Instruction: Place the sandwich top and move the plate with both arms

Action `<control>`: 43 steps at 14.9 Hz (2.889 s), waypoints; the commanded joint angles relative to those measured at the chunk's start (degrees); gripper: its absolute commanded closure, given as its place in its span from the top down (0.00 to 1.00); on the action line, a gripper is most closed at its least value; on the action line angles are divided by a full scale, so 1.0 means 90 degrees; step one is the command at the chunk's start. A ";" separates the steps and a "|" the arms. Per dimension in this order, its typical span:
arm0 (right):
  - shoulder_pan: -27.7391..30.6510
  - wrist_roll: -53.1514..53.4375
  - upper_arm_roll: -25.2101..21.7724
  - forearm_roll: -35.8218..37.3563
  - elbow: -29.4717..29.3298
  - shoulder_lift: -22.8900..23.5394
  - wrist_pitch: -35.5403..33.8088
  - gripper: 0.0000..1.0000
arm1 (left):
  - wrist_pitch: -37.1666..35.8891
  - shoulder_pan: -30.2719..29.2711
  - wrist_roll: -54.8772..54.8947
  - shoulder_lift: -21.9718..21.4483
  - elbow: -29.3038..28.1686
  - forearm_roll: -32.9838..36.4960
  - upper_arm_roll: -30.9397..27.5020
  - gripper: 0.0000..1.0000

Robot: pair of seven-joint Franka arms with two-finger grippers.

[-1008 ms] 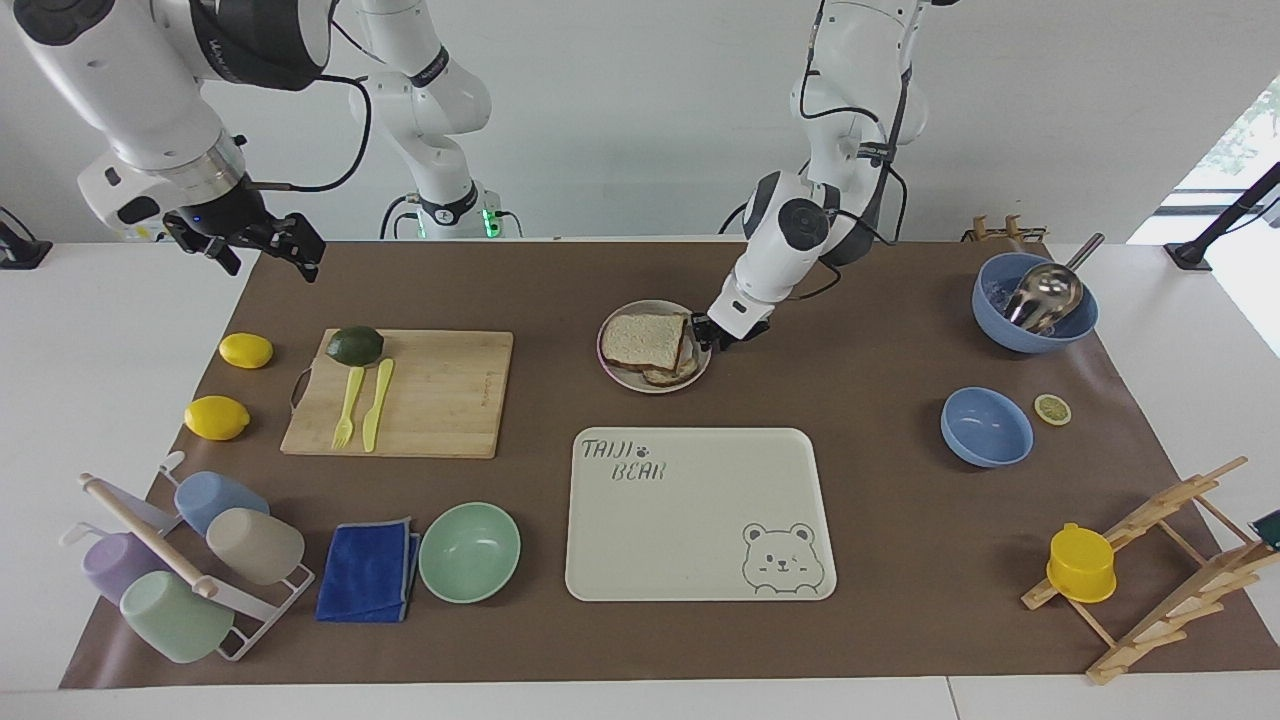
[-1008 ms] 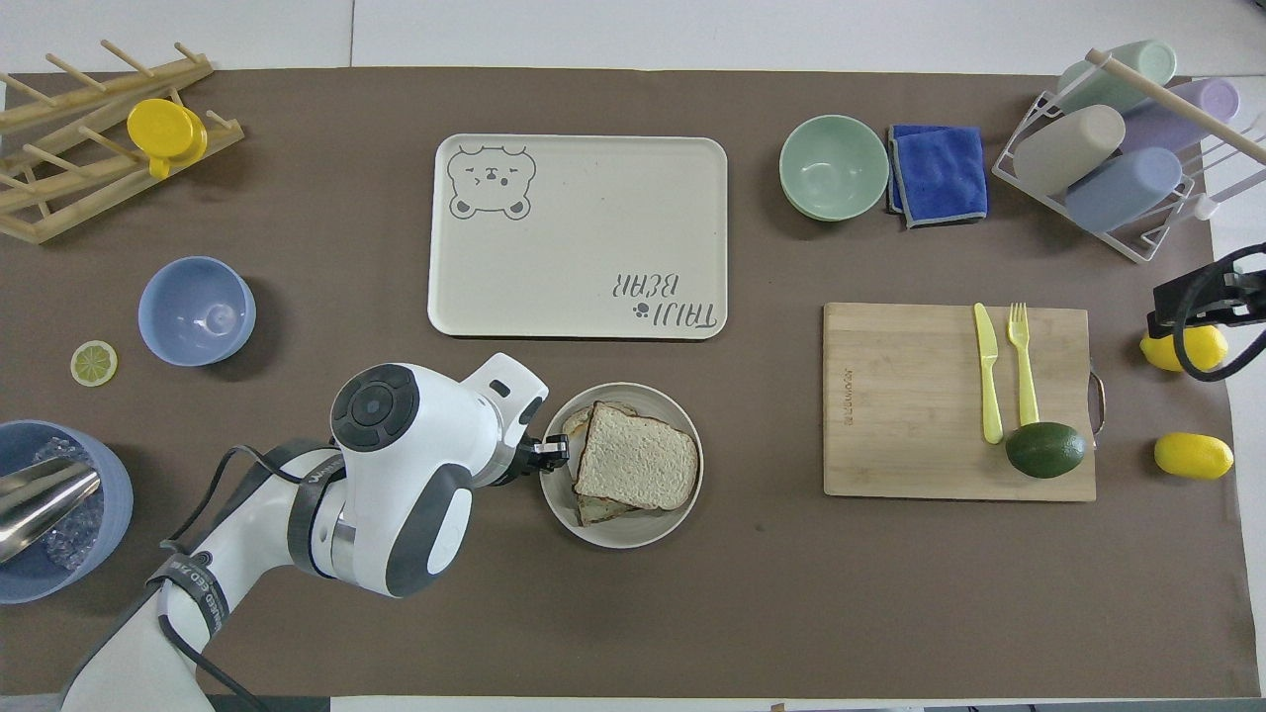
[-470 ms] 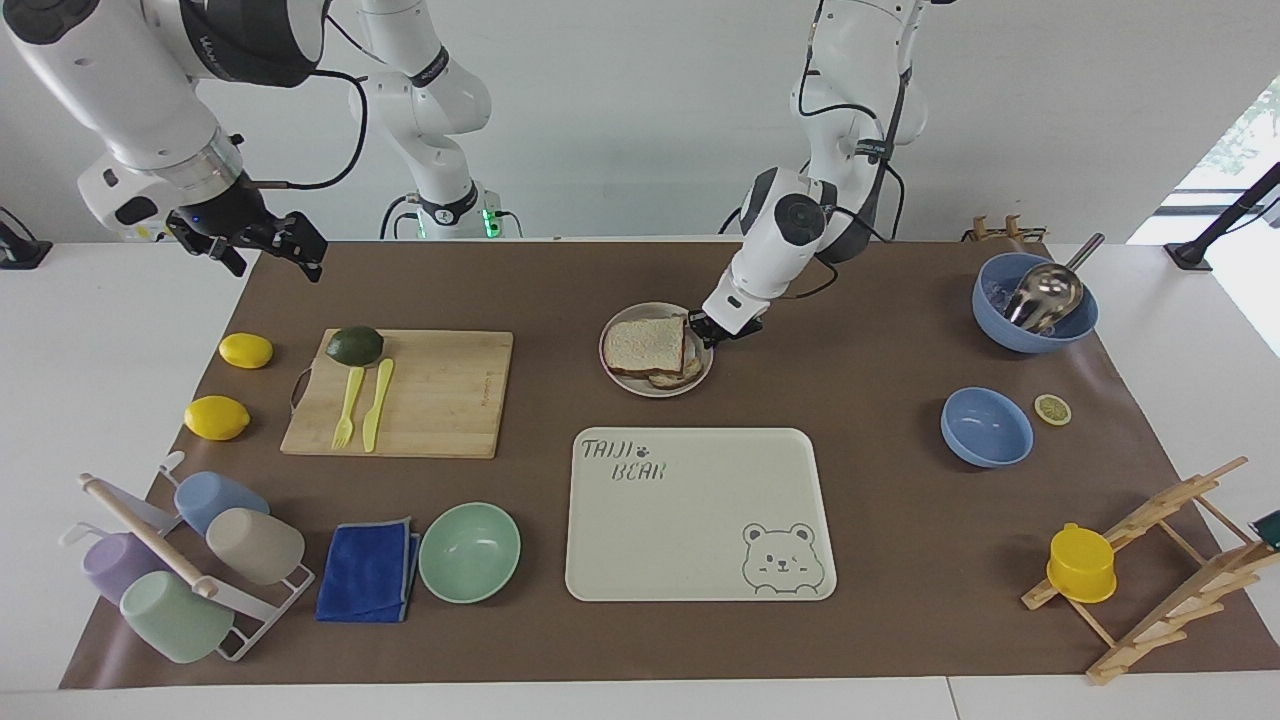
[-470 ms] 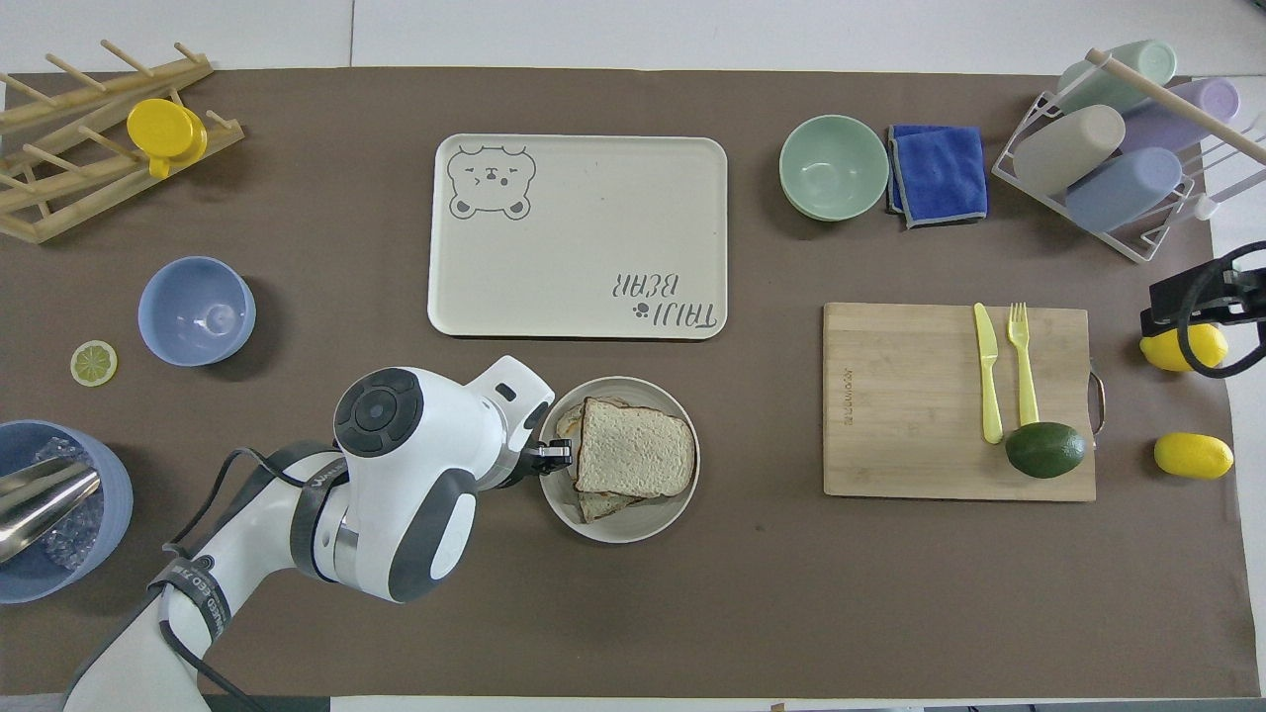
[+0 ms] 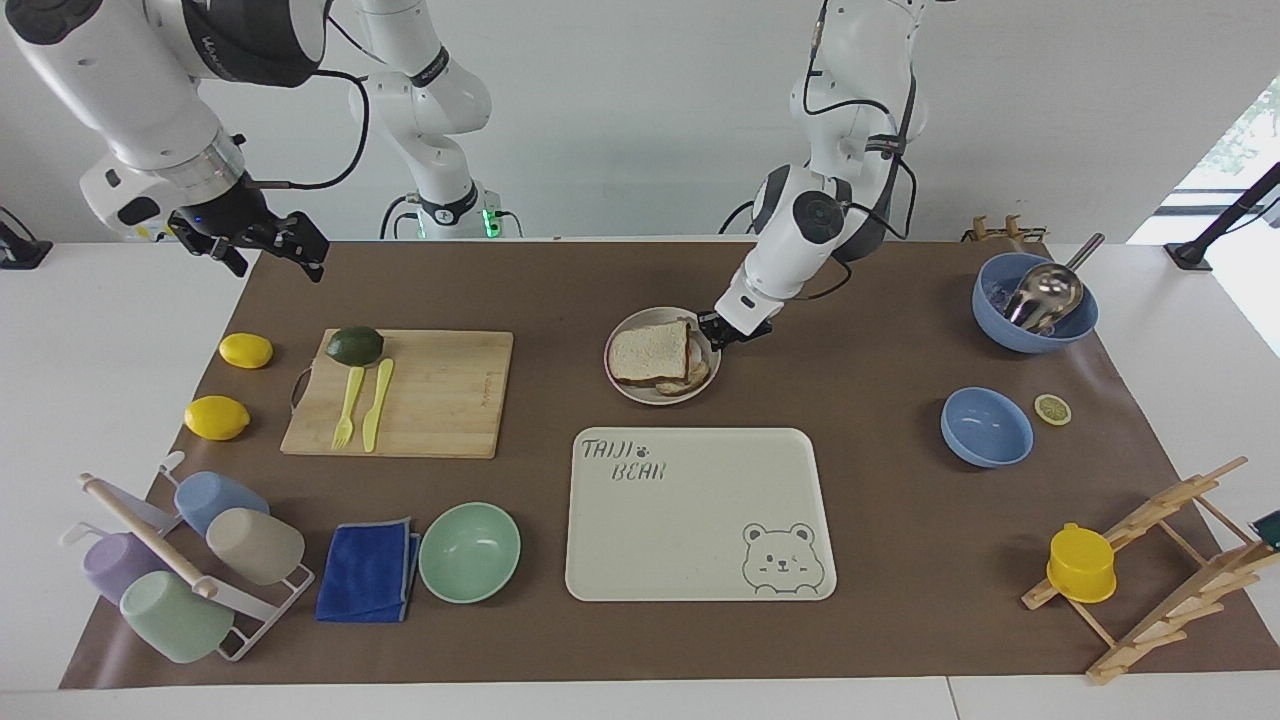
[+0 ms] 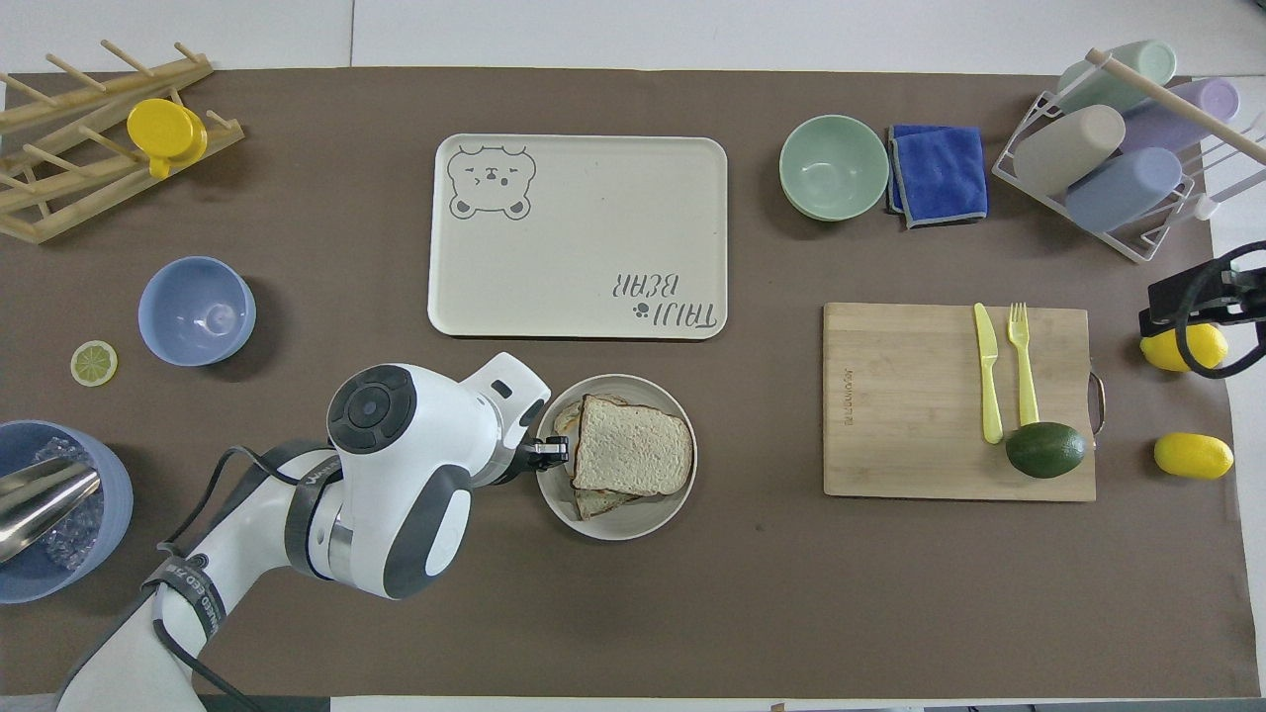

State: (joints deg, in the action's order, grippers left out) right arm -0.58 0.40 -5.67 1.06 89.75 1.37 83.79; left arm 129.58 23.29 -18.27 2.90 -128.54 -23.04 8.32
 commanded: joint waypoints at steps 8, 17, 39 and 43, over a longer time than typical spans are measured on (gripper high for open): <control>-0.0034 -0.0191 0.0024 -0.0098 -0.0060 0.0014 0.0006 1.00 | -0.1379 -0.1161 0.0302 0.0944 0.2423 -0.0604 -0.0045 0.00; -0.0034 -0.0200 0.0024 -0.0108 -0.0050 -0.0006 -0.0053 1.00 | -0.1040 -0.1211 0.0087 0.3192 0.4692 -0.0352 -0.0094 0.00; -0.0043 -0.0191 0.0024 -0.0108 -0.0050 -0.0025 -0.0111 1.00 | -0.1262 -0.1678 0.0136 0.2746 0.4585 0.0761 -0.0104 1.00; -0.0043 -0.0200 0.0034 -0.0098 -0.0050 -0.0025 -0.0111 1.00 | -0.2403 -0.2049 0.0146 0.1760 0.4575 0.1649 -0.0104 1.00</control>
State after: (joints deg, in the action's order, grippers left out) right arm -1.32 0.39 -5.47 1.05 89.67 1.35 83.47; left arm 112.61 6.29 -16.56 24.51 -85.70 -12.33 7.27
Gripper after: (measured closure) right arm 0.000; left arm 0.000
